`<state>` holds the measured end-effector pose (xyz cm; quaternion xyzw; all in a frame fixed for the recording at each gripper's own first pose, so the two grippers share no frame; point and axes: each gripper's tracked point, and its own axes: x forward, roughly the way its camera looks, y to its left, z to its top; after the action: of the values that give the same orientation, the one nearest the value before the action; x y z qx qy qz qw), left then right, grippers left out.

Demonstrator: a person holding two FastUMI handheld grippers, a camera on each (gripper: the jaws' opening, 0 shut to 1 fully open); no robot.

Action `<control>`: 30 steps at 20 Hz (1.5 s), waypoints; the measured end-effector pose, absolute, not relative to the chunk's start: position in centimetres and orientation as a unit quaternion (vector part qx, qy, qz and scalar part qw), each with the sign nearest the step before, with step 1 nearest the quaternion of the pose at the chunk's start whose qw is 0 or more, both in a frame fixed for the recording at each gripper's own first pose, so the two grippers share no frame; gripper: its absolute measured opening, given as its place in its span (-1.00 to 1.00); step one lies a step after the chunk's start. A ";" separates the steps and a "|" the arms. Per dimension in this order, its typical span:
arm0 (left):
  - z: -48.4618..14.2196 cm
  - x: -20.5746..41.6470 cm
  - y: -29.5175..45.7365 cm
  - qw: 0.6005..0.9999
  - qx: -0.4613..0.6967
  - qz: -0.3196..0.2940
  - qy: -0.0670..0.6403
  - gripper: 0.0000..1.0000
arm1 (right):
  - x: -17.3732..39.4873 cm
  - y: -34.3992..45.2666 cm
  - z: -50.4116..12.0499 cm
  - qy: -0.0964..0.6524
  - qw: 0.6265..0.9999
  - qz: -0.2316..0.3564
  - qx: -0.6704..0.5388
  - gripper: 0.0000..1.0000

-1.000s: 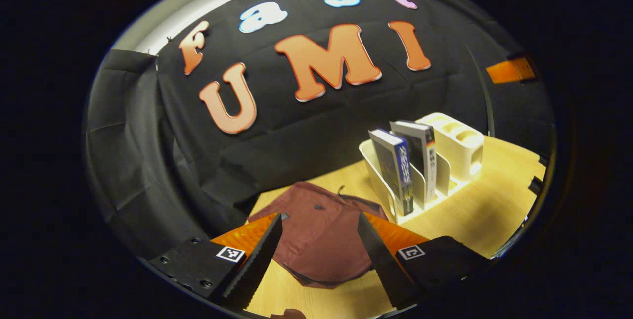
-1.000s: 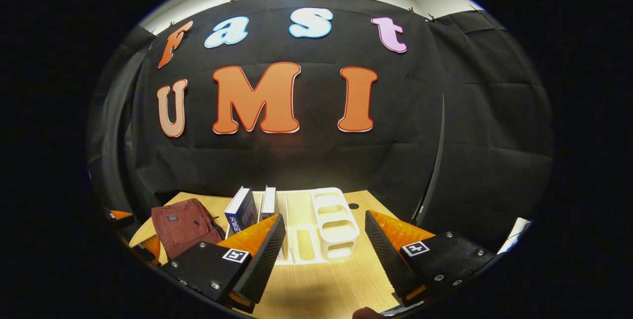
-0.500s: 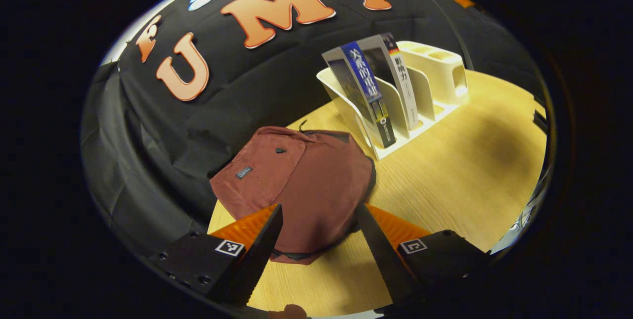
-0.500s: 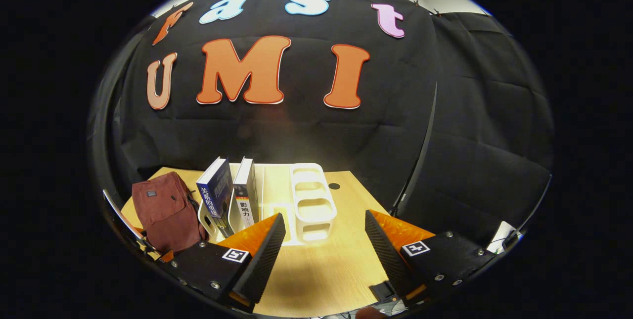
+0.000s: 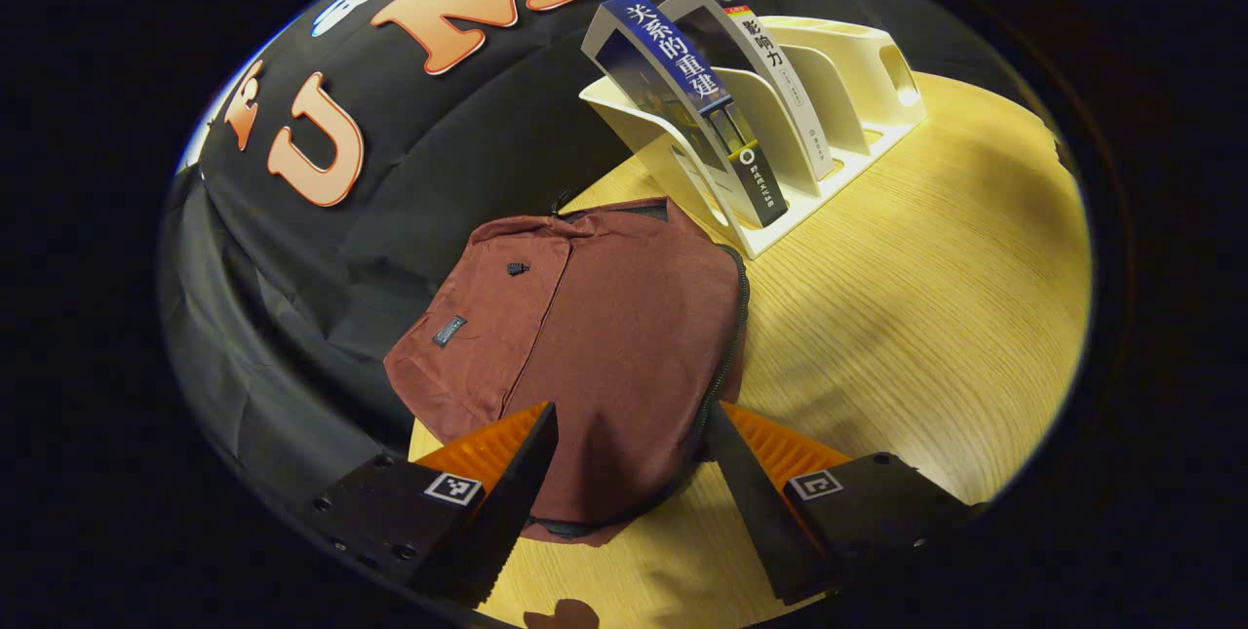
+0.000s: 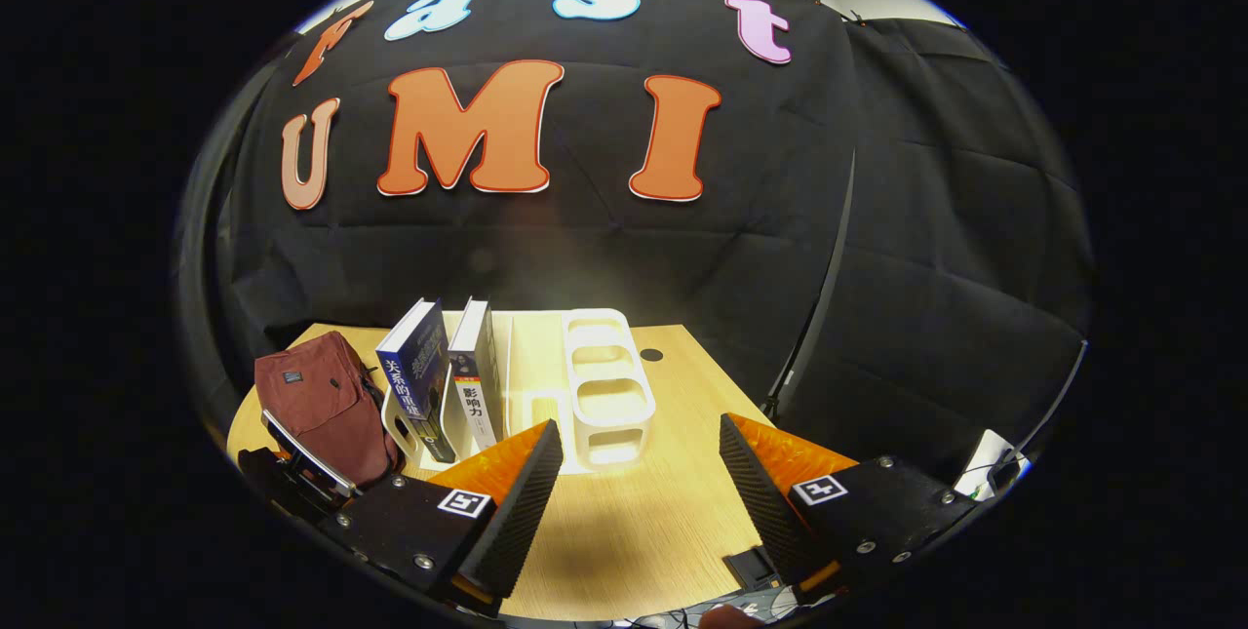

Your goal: Open the schoolbag, grab two books from the bookshelf and put them into the schoolbag.

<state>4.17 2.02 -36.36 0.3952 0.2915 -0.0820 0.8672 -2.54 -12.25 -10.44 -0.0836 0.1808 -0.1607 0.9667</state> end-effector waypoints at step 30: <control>-34.2 5.9 0.7 0.817 0.389 -0.181 0.386 -0.99 | -0.1 -10.8 -12.2 0.180 0.976 -0.124 0.001 0.93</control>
<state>5.93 0.73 -34.21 0.3894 0.3855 -0.1814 0.8166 -0.11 -10.82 -12.18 0.0010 0.1805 -0.1243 0.9757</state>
